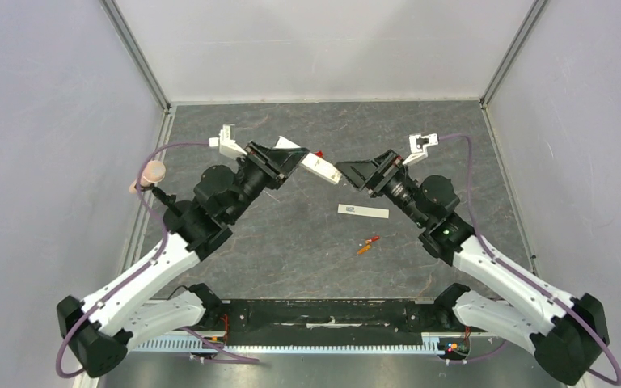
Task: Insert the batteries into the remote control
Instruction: Adjust the remote control, then pick up the battery from the center of the board.
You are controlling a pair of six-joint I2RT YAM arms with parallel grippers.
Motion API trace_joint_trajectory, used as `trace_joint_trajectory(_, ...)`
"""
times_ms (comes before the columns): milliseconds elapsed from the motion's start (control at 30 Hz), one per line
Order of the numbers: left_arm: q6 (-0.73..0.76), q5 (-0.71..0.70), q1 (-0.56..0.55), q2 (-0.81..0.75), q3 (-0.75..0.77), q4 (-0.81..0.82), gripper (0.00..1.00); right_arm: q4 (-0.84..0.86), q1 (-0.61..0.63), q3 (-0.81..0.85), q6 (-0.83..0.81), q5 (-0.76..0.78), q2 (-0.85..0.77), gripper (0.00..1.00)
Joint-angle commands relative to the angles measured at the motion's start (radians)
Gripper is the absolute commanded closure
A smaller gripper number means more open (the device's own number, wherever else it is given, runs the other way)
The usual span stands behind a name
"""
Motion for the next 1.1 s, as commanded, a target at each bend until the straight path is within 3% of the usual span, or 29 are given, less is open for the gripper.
trace_joint_trajectory(0, 0.357, -0.167, -0.003, -0.095, 0.056, -0.271, 0.98, -0.377, -0.009, 0.084, -0.273, 0.048, -0.081, 0.08)
trace_joint_trajectory(100, 0.492, -0.236, -0.003, -0.114, 0.047, -0.386, 0.98, -0.643, -0.010, 0.098, -0.384, 0.127, -0.069, 0.15)
trace_joint_trajectory(200, 0.573, -0.256, -0.003, -0.132, 0.015, -0.418, 0.98, -0.867, -0.008, 0.101, -0.451, 0.182, 0.011, 0.35)
trace_joint_trajectory(267, 0.600, -0.258, -0.001, -0.145, -0.008, -0.414, 0.98, -0.908, 0.000, 0.065, -0.479, 0.190, 0.057, 0.47)
trace_joint_trajectory(400, 0.635, -0.244, -0.001, -0.150, -0.021, -0.403, 0.98, -0.868, 0.067, -0.005, -0.558, 0.223, 0.106, 0.57)
trace_joint_trajectory(567, 0.664, -0.201, 0.005, -0.135, -0.004, -0.435, 0.98, -0.884, 0.135, 0.034, -0.797, 0.174, 0.202, 0.48)
trace_joint_trajectory(700, 0.691, -0.112, 0.024, -0.107, 0.026, -0.465, 0.98, -0.932, 0.183, 0.079, -0.979, 0.219, 0.269, 0.39)
trace_joint_trajectory(967, 0.854, 0.438, 0.165, -0.040, 0.045, -0.428, 0.98, -0.954, 0.195, 0.092, -1.248, 0.108, 0.306, 0.35)
trace_joint_trajectory(1067, 0.898, 0.526, 0.211, -0.037, 0.047, -0.430, 0.98, -0.954, 0.195, 0.089, -1.294, 0.039, 0.302, 0.36)
